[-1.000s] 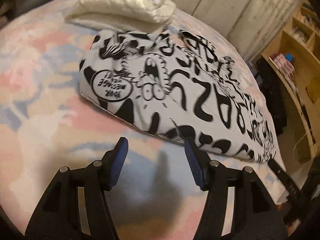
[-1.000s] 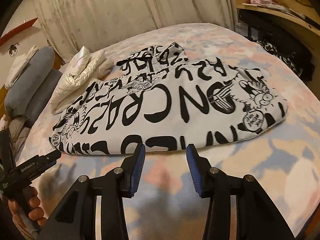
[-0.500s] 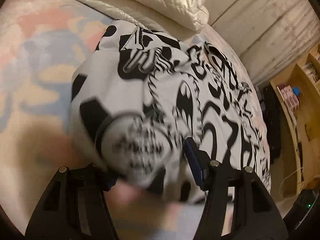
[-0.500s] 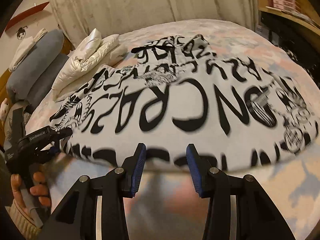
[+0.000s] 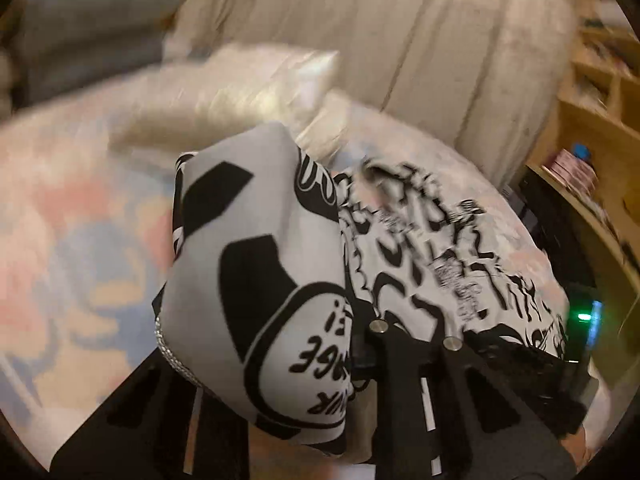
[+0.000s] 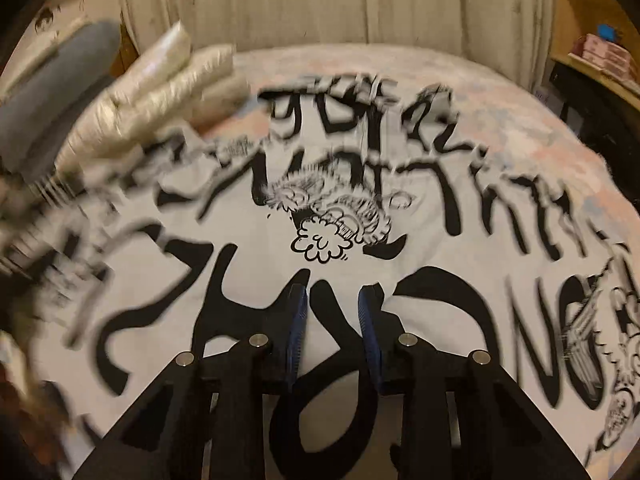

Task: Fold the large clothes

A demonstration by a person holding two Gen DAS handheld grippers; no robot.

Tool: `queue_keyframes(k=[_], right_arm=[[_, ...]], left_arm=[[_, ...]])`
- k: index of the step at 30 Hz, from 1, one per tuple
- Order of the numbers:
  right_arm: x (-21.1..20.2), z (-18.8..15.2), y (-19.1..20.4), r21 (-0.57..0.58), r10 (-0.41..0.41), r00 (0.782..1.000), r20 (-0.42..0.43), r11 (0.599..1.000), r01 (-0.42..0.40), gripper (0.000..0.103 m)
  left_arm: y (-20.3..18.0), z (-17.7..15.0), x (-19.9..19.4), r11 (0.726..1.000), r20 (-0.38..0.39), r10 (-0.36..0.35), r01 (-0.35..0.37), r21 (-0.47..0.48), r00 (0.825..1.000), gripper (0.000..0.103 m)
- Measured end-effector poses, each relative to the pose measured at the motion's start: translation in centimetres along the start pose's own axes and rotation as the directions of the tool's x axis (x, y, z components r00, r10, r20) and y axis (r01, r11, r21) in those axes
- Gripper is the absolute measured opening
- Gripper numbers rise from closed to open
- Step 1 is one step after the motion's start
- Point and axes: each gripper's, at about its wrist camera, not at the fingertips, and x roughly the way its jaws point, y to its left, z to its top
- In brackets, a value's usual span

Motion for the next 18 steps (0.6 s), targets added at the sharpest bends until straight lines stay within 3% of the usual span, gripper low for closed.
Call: queue_keyframes(k=[2,5,12,18], right_arm=[[0.4,-0.1,-0.1,-0.001,0.000,1.000,0.004,1.000,0.000,0.027],[0.9,-0.3,-0.5,0.008,0.010,1.000,0.008,1.000,-0.010,0.027],[0.4,-0.6,-0.4,0.009,0.008,1.000,0.013,1.000,-0.008,0.027],[-0.4,-0.4,-1.4,0.072,0.061,0.998,-0.006,0.996,-0.061,0.029]], left_arm=[[-1.5,0.2,-0.6,0.998,0.037,0.009,-0.011,0.056,0.999,0.018],[-2.0,0.2,-0.5,0.997,0.030,0.029,-0.031,0.068,0.999,0.018],[1.9,-0.7,2.2,0.995,-0.173,0.045,-0.060,-0.085,0.984,0.026],[3.0,-1.2,1.2,0.990,-0.210,0.074,-0.098,-0.105,0.975,0.038]])
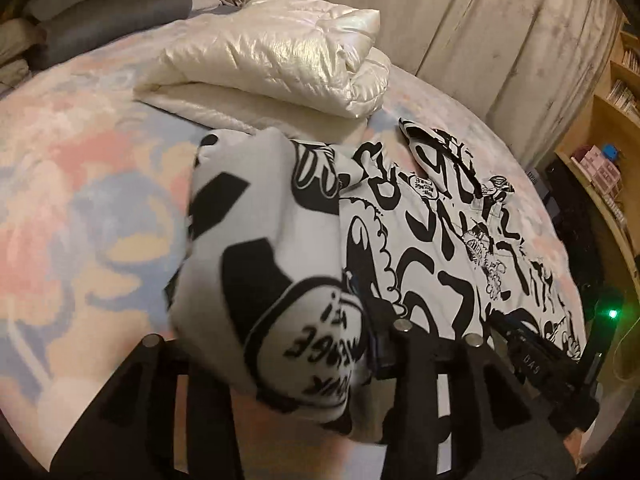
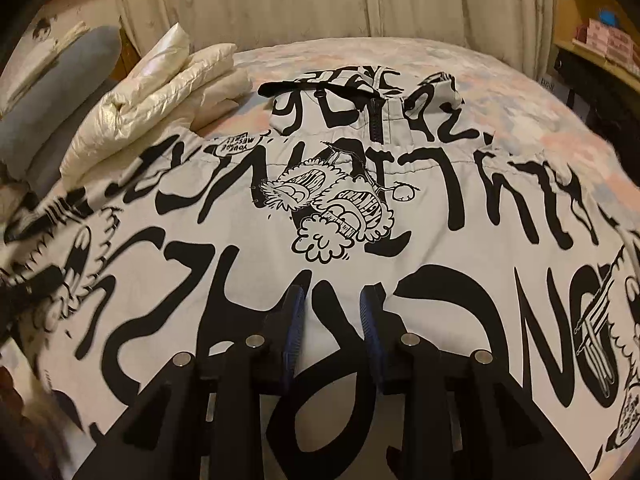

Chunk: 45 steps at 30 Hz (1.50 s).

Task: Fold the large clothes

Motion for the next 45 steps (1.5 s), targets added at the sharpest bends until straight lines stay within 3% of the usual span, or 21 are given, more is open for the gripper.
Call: queue_keyframes(k=[5,10,14,18,23,30,32,34,41,45], right_arm=[[-0.8,0.3,-0.7,0.038,0.033,0.999,-0.004,0.999,-0.033,0.029],[-1.7,0.3,-1.6,0.068,0.053,0.999,0.002,0.996,-0.053,0.029],[-2.3,0.4,-2.1,0.089,0.069,0.998,0.006,0.994,-0.069,0.029],[-3.1,0.7,-2.3,0.091,0.077,0.997,0.016,0.993,-0.079,0.029],[-3.8,1.7,-3.1,0.082,0.089,0.996,0.007,0.993,-0.089,0.029],[-4.6,7.2,-6.6,0.048,0.068,0.998,-0.005,0.997,-0.067,0.035],[-4.7,9.9,-8.1,0.041,0.050,0.999,0.001,0.998,-0.050,0.039],[-4.6,12.6,-9.4,0.033,0.026,1.000,0.013,0.999,-0.027,0.051],[-1.3,23.2,-14.6,0.066,-0.023,0.999,0.023,0.998,0.021,0.070],[3.5,27.7,-16.7,0.083,-0.025,1.000,-0.019,0.996,0.026,0.075]], left_arm=[[0.1,0.4,-2.6,1.000,0.016,-0.001,0.001,-0.009,1.000,0.040],[1.2,0.5,-4.3,0.997,-0.024,-0.012,0.010,-0.080,1.000,0.048],[2.2,-0.6,-5.8,0.992,-0.035,0.033,-0.037,-0.119,0.999,0.057],[1.4,-0.9,-7.7,0.995,0.006,0.064,-0.063,-0.073,0.998,0.058],[-2.1,1.6,-7.6,0.999,0.034,0.021,-0.022,0.030,0.999,0.061],[-9.9,8.3,-1.8,0.971,-0.035,-0.031,0.039,0.236,0.999,0.062],[-12.4,10.5,0.2,0.954,-0.042,-0.039,0.050,0.295,0.998,0.062],[-14.8,12.8,2.6,0.936,-0.056,-0.028,0.046,0.349,0.998,0.062],[-20.6,20.7,12.1,0.914,-0.140,-0.012,0.067,0.400,0.990,0.062],[-22.1,23.6,19.3,0.909,-0.241,0.000,0.101,0.405,0.971,0.062]])
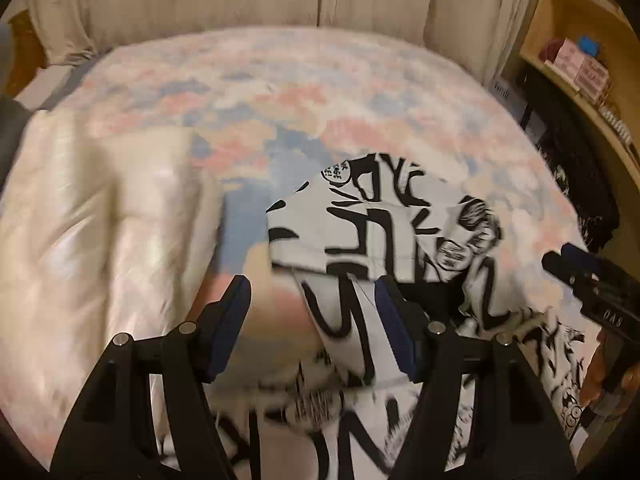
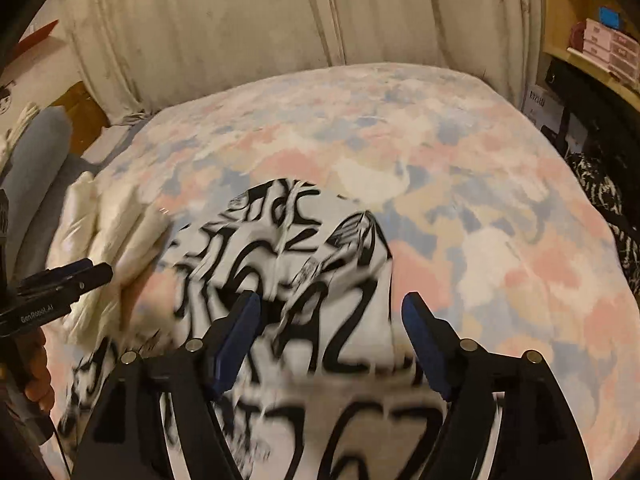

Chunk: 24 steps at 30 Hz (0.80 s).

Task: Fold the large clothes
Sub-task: 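Grasp the jacket edge with the right gripper and lift it while the left gripper holds the bundle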

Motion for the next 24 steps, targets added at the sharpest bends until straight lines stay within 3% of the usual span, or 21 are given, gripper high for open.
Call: queue_keyframes(k=[7,13,17,18,19,20,21,22,24], right_arm=[[10.3,4.5,-3.5,0.102,-0.010,0.994,-0.106,0.995,0.021,0.075],[16.3,5.5,-5.6,0.141,0.028,0.986,-0.164,0.990,-0.005,0.075],[19.6,5.0,-5.8,0.165,0.075,0.977,-0.197,0.985,-0.042,0.074],[20.2,4.8,-5.7,0.170,0.080,0.977,-0.196,0.984,-0.046,0.068],[20.4,4.5,-5.5,0.166,0.081,0.978,-0.190,0.985,-0.049,0.053],[20.6,4.3,-5.0,0.150,0.080,0.981,-0.179,0.987,-0.053,0.043],[20.5,4.3,-4.7,0.135,0.081,0.982,-0.169,0.989,-0.058,0.026],[20.0,4.3,-4.2,0.110,0.088,0.985,-0.151,0.991,-0.072,0.017],[18.5,4.2,-3.3,0.055,0.077,0.991,-0.105,0.996,-0.072,0.012]], left_arm=[[2.2,2.0,9.3,0.997,-0.092,0.048,-0.054,-0.061,0.995,0.062],[4.1,1.8,13.7,0.987,-0.120,-0.096,0.079,-0.142,0.988,0.062],[4.5,1.4,15.2,0.978,-0.122,-0.153,0.132,-0.163,0.981,0.065],[4.5,1.3,15.4,0.977,-0.115,-0.156,0.136,-0.167,0.981,0.065],[4.4,1.2,15.4,0.978,-0.103,-0.152,0.134,-0.162,0.983,0.063],[4.1,1.1,15.3,0.979,-0.089,-0.152,0.137,-0.151,0.984,0.047],[3.5,1.0,14.8,0.982,-0.071,-0.162,0.153,-0.113,0.984,0.021],[3.0,0.9,14.3,0.985,-0.060,-0.160,0.155,-0.082,0.985,0.016],[1.6,0.5,12.5,0.994,0.011,-0.108,0.108,0.007,0.994,0.007]])
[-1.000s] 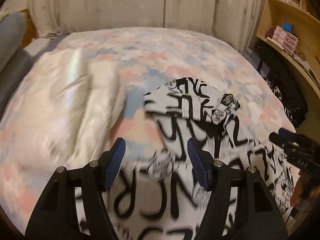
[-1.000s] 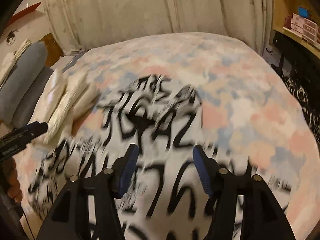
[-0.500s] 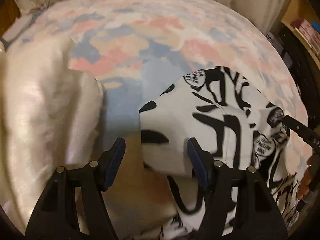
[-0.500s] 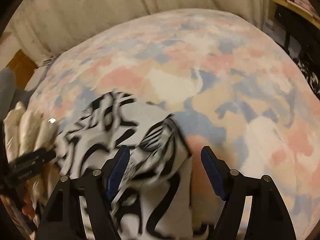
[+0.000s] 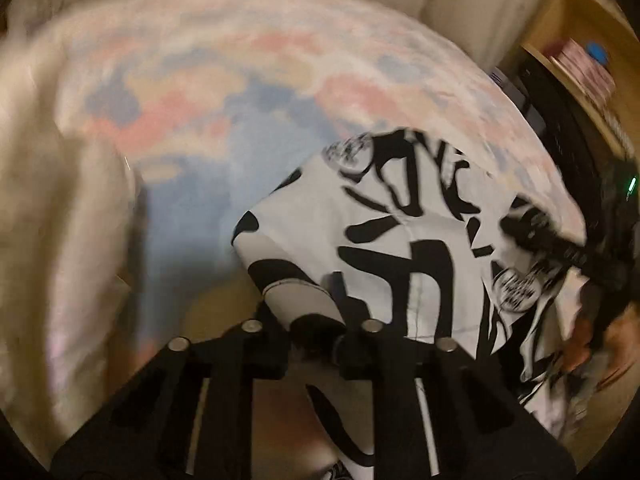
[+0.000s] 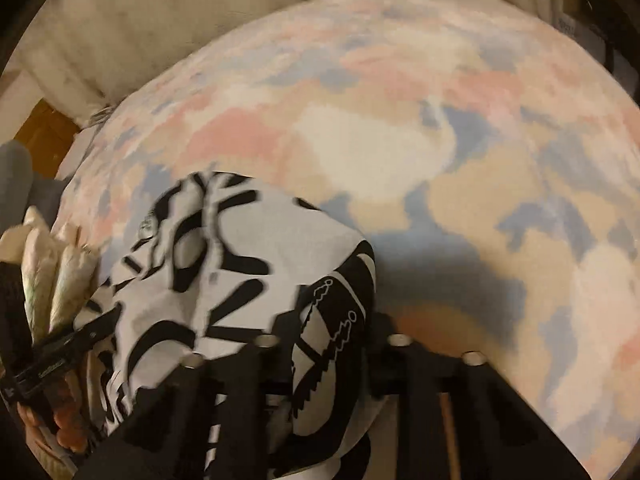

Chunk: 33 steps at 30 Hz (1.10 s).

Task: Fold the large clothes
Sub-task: 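Grasp the jacket edge with the right gripper and lift it while the left gripper holds the bundle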

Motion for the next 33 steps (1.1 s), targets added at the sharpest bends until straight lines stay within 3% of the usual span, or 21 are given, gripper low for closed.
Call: queue_keyframes(k=[5,7,10,12,14,16,17,18,21,25,31,33], right_arm=[[-6.7,-1.8,2.2,-0.122,0.000,0.987,0.162,0.992,0.020,0.009],[-10.3,-3.4,3.1,-0.170,0.014,0.969,0.245,0.985,0.028,0.009],[-17.0,-8.2,4.9,-0.281,0.057,0.916,0.398,0.958,0.062,0.009],[-20.3,-12.2,5.8,-0.341,0.075,0.877,0.474,0.934,0.105,0.010],[-22.1,-16.4,6.5,-0.387,0.060,0.862,0.503,0.908,0.162,0.017],[-22.6,-20.3,6.9,-0.407,0.006,0.856,0.517,0.882,0.240,0.051],[-22.8,-22.5,6.8,-0.412,-0.018,0.849,0.528,0.869,0.274,0.059],[-22.8,-24.1,6.6,-0.416,-0.031,0.851,0.524,0.862,0.288,0.068],[-22.7,-27.4,5.8,-0.407,-0.058,0.881,0.470,0.871,0.275,0.069],[-23.4,-30.6,5.4,-0.379,-0.092,0.897,0.433,0.884,0.273,0.069],[-26.7,-32.8,5.0,-0.307,-0.014,0.936,0.352,0.943,0.129,0.069],[-28.6,-33.3,5.3,-0.270,0.036,0.950,0.310,0.962,0.051,0.072]], left_arm=[[-1.9,-1.9,-5.8,0.993,0.154,0.031,-0.048,0.109,0.988,0.004],[-2.5,-3.8,-9.4,0.989,0.243,0.011,-0.047,0.143,0.970,0.004],[-3.2,-7.4,-14.6,0.979,0.369,-0.017,-0.058,0.193,0.929,0.004],[-3.5,-10.5,-16.8,0.973,0.408,-0.023,-0.074,0.220,0.913,0.007],[-3.7,-13.7,-18.1,0.966,0.406,-0.010,-0.097,0.241,0.914,0.008],[-3.7,-17.2,-18.5,0.959,0.361,0.018,-0.119,0.258,0.932,0.009],[-3.5,-18.1,-18.5,0.959,0.336,0.017,-0.110,0.260,0.942,0.012],[-3.1,-19.4,-18.5,0.963,0.297,0.013,-0.092,0.253,0.955,0.016],[-2.0,-22.1,-19.1,0.981,0.222,0.007,-0.050,0.189,0.975,0.031],[-1.7,-24.7,-21.1,0.986,0.200,0.034,-0.066,0.156,0.979,0.032],[-1.8,-27.2,-25.1,0.993,0.148,-0.034,0.017,0.113,0.988,0.037],[-2.3,-27.0,-26.1,0.993,0.115,-0.084,0.074,0.088,0.990,0.057]])
